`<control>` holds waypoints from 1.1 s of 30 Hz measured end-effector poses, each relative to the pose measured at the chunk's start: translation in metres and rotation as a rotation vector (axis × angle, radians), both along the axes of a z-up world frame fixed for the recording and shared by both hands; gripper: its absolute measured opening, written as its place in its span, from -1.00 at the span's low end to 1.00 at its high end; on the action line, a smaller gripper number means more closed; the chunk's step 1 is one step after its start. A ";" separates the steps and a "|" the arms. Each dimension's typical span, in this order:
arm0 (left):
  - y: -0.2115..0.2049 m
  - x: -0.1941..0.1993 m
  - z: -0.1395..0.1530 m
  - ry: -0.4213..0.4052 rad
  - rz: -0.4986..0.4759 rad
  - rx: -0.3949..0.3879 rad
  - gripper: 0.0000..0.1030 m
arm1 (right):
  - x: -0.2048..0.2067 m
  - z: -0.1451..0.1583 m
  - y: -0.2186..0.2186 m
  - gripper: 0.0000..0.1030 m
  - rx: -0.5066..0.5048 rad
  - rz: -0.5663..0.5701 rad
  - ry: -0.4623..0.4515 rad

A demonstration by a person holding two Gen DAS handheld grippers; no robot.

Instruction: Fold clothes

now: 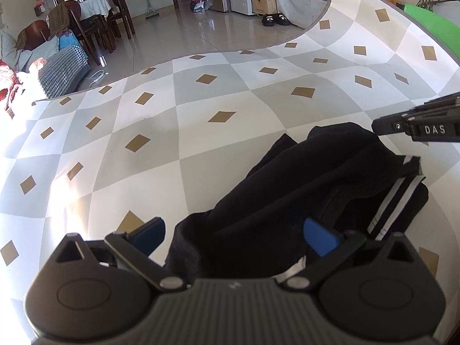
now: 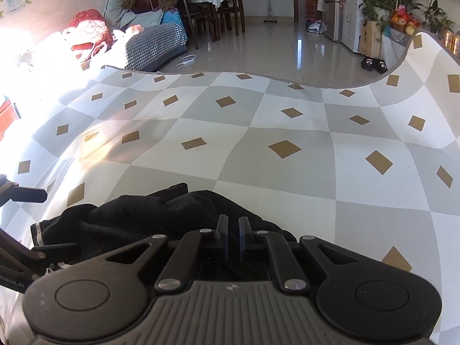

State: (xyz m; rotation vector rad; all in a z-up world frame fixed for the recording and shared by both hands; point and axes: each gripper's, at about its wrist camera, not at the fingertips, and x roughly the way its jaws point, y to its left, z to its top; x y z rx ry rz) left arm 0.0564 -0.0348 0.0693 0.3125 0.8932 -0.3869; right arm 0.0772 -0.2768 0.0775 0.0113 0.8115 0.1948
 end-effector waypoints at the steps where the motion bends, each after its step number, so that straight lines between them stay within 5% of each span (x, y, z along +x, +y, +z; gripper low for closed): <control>1: 0.001 -0.002 -0.001 0.007 -0.015 -0.002 1.00 | 0.001 0.002 -0.003 -0.86 0.008 -0.012 -0.006; 6: 0.006 -0.012 -0.007 0.037 -0.085 0.008 0.99 | 0.004 0.008 -0.017 -0.82 0.062 -0.041 0.013; 9: 0.008 -0.018 -0.011 0.044 -0.122 0.017 0.99 | 0.001 0.007 -0.020 -0.31 0.084 -0.007 0.044; 13: 0.007 -0.023 -0.021 0.040 -0.152 0.078 0.99 | -0.005 0.001 -0.022 -0.12 0.072 0.036 0.087; 23: -0.007 -0.026 -0.038 -0.058 -0.182 0.251 0.99 | -0.026 -0.014 -0.011 0.02 -0.040 0.201 0.139; 33: -0.026 -0.015 -0.047 -0.064 -0.178 0.241 0.99 | -0.024 -0.032 0.004 0.06 -0.091 0.244 0.163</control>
